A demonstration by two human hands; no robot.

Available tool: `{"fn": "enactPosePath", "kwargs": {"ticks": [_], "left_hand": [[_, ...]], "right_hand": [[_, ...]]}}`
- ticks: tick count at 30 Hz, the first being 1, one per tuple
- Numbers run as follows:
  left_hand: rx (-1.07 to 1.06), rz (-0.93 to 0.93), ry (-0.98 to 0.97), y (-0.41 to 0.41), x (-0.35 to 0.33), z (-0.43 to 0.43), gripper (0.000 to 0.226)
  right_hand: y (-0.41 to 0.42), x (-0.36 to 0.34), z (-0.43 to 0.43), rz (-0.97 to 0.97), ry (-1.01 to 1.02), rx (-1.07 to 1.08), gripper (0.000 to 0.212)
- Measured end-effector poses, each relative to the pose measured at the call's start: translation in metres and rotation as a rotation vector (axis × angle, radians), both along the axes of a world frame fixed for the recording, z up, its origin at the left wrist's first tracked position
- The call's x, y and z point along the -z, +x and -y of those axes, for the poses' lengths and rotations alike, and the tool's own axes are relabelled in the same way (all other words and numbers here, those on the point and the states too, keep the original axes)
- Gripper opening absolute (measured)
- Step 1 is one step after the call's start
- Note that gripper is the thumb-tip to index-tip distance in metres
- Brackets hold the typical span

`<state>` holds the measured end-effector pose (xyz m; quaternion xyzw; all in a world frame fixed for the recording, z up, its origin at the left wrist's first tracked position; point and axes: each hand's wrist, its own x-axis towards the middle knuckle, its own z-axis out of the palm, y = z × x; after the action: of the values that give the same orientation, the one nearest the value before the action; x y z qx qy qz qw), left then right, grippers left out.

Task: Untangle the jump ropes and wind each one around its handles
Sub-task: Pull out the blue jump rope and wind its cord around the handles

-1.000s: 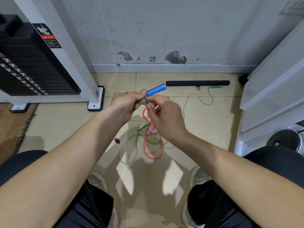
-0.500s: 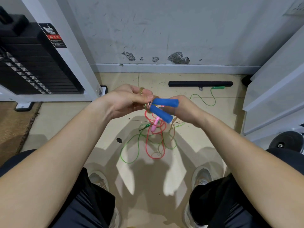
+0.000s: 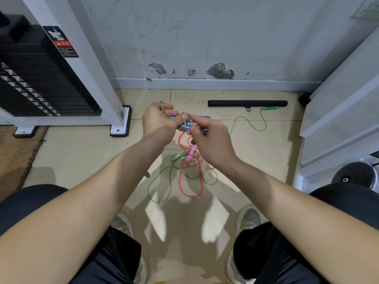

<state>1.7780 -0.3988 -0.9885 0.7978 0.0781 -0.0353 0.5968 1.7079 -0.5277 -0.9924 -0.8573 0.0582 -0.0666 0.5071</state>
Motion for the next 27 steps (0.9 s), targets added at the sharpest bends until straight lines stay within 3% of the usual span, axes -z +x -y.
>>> {"fn": "enactPosePath", "kwargs": {"ticks": [3, 5, 8, 10, 13, 15, 21, 25, 27], "left_hand": [[-0.094, -0.206, -0.358, -0.006, 0.006, 0.004, 0.031], [-0.121, -0.282, -0.468, -0.009, 0.008, 0.006, 0.023], [-0.114, -0.343, -0.529, -0.012, 0.003, 0.006, 0.014], [-0.090, -0.367, -0.563, -0.010, 0.001, 0.004, 0.023], [-0.076, -0.342, -0.487, -0.006, 0.003, 0.001, 0.040], [-0.099, -0.336, -0.439, -0.002, 0.006, -0.001, 0.034], [-0.154, -0.330, -0.448, 0.003, 0.002, -0.002, 0.032], [-0.201, -0.349, -0.584, 0.009, -0.005, -0.008, 0.044], [-0.152, -0.413, -0.635, 0.012, -0.009, -0.014, 0.026]], "right_hand": [[-0.002, 0.007, -0.001, 0.052, -0.149, -0.048, 0.039], [-0.002, 0.007, 0.001, 0.102, -0.210, -0.076, 0.041], [0.000, 0.007, 0.001, 0.166, -0.271, -0.104, 0.040], [0.003, 0.008, 0.001, 0.180, -0.321, -0.122, 0.040], [0.001, 0.007, 0.001, 0.197, -0.336, -0.163, 0.037], [-0.002, 0.006, 0.000, 0.195, -0.338, -0.173, 0.034], [-0.010, 0.006, -0.005, 0.026, 0.011, -0.024, 0.023], [-0.020, 0.019, -0.008, 0.001, 0.013, -0.036, 0.011], [-0.019, 0.023, -0.005, -0.029, 0.010, -0.073, 0.012]]}}
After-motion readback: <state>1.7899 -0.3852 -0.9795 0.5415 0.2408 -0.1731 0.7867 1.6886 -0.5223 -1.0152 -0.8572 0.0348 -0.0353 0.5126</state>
